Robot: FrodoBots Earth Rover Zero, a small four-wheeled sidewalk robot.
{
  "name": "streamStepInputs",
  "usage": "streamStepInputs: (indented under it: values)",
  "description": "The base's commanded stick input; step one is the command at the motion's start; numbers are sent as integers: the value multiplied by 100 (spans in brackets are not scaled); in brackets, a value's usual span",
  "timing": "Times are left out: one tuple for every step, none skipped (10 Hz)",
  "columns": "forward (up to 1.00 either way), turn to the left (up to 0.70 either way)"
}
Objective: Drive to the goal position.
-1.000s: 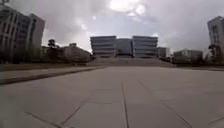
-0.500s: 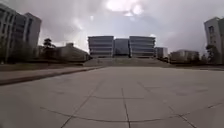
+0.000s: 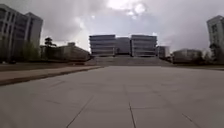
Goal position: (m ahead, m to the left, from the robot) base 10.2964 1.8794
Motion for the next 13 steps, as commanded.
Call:
streamStepInputs:
  values:
    - [100, -28]
    - [100, -30]
    - [100, -14]
    - [100, 0]
    - [100, 0]
    - [100, 0]
    - [100, 0]
    - [100, 0]
    - [100, 0]
    - [100, 0]
    - [100, 0]
    - [100, 0]
    - [100, 0]
